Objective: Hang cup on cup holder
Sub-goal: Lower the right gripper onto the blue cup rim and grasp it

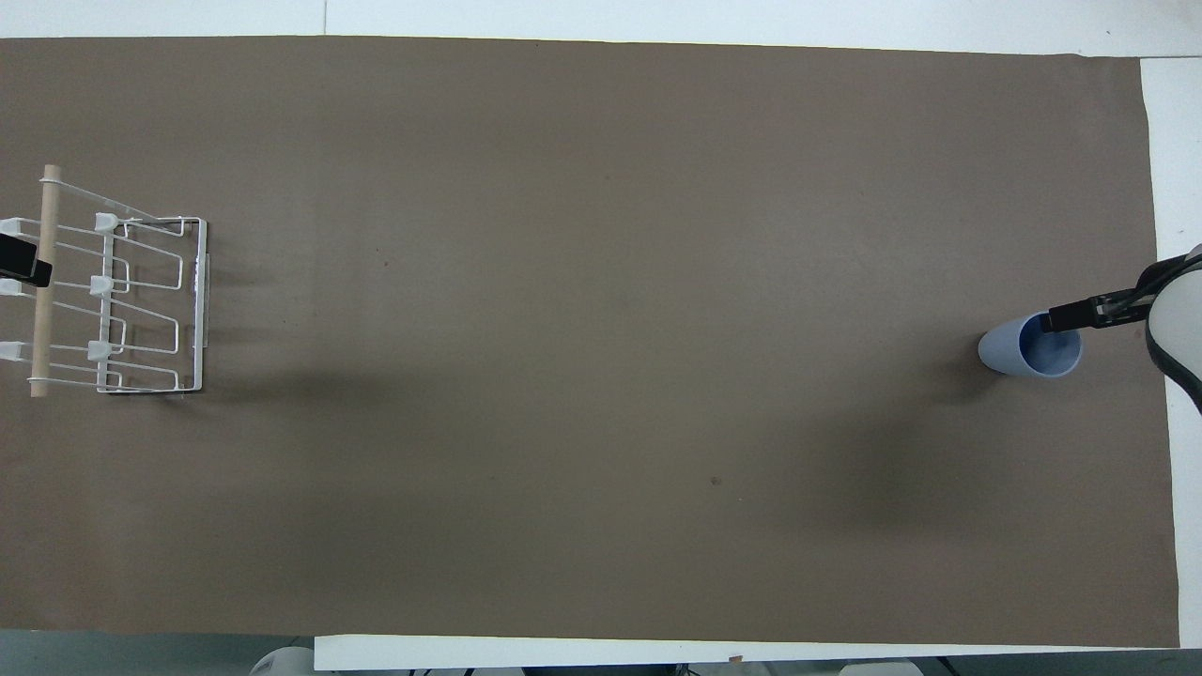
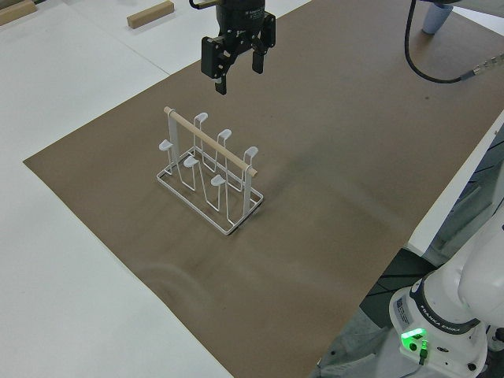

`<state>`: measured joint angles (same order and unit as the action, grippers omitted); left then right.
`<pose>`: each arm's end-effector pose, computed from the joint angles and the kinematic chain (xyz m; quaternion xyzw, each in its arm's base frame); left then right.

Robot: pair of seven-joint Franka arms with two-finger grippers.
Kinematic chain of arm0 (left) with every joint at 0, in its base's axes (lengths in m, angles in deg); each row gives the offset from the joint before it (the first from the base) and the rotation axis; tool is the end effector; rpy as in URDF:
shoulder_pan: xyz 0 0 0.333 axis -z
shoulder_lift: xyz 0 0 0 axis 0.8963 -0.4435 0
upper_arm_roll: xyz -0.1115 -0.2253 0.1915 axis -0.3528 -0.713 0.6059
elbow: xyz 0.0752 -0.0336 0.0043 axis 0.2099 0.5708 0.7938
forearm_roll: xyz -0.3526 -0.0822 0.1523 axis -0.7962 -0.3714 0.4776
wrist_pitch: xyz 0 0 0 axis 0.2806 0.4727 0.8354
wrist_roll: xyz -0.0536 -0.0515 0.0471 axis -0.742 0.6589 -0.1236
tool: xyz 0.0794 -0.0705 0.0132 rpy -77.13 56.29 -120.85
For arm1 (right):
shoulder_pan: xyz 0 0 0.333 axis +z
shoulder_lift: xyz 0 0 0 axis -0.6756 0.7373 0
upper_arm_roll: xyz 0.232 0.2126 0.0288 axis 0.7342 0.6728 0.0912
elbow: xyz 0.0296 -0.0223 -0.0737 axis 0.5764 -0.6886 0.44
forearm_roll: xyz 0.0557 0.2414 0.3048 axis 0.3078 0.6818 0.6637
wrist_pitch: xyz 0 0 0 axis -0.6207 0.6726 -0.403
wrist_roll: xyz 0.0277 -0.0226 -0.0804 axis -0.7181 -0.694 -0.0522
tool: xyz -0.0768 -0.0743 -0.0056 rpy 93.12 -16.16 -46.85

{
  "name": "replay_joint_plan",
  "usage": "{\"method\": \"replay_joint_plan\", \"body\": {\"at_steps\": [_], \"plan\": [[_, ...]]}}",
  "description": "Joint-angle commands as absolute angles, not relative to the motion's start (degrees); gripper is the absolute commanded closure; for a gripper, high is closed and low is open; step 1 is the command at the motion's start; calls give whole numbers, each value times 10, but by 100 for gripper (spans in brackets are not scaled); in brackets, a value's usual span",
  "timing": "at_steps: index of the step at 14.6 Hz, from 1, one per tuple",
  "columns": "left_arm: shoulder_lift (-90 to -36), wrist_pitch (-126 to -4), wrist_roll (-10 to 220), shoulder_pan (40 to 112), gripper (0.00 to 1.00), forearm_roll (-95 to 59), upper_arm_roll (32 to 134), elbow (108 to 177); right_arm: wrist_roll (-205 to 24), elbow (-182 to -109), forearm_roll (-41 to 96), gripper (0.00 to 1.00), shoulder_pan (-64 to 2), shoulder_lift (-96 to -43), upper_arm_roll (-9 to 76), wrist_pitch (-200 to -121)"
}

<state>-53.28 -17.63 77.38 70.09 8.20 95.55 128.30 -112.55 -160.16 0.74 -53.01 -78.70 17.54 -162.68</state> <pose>0.5543 0.0288 0.5800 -0.9958 0.0821 0.0404 0.0031 0.5281 -0.1787 0.3762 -0.9959 -0.0764 0.0289 0.0385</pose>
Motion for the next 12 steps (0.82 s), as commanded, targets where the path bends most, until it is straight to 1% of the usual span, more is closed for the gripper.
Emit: {"method": "replay_joint_plan", "body": {"at_steps": [1, 2, 3, 4, 6, 7, 8, 9, 10, 11, 12], "plan": [[-531, -185, 779, 701, 0, 91, 953, 1290, -1159, -1622, 19, 8, -538, -798, 180, -1642], [-531, -185, 779, 701, 0, 91, 953, 1290, -1164, -1629, 19, 9, -538, -799, 180, -1653], [-531, -185, 779, 701, 0, 91, 953, 1290, -1167, -1636, 19, 13, -538, -801, 180, -1658], [-531, -185, 779, 702, 0, 91, 953, 1290, -1173, -1640, 19, 19, -538, -802, 180, -1660], [-529, -183, 780, 702, 0, 91, 953, 1291, -1188, -1642, 19, 36, -538, -800, 180, -1660], [-528, -182, 785, 703, 0, 91, 953, 1293, -1197, -1643, 19, 48, -538, -797, 179, -1660], [-527, -183, 799, 703, 0, 91, 953, 1299, -1203, -1645, 19, 61, -538, -796, 180, -1661], [-527, -185, 808, 703, 0, 91, 953, 1299, -1204, -1643, 19, 82, -538, -796, 180, -1660], [-526, -182, 808, 703, 0, 91, 953, 1299, -1203, -1643, 19, 96, -537, -795, 180, -1660], [-526, -180, 812, 703, 0, 91, 954, 1299, -1204, -1641, 18, 100, -534, -794, 180, -1659], [-526, -178, 826, 703, 0, 91, 954, 1300, -1204, -1637, 18, 100, -532, -793, 180, -1654]]}}
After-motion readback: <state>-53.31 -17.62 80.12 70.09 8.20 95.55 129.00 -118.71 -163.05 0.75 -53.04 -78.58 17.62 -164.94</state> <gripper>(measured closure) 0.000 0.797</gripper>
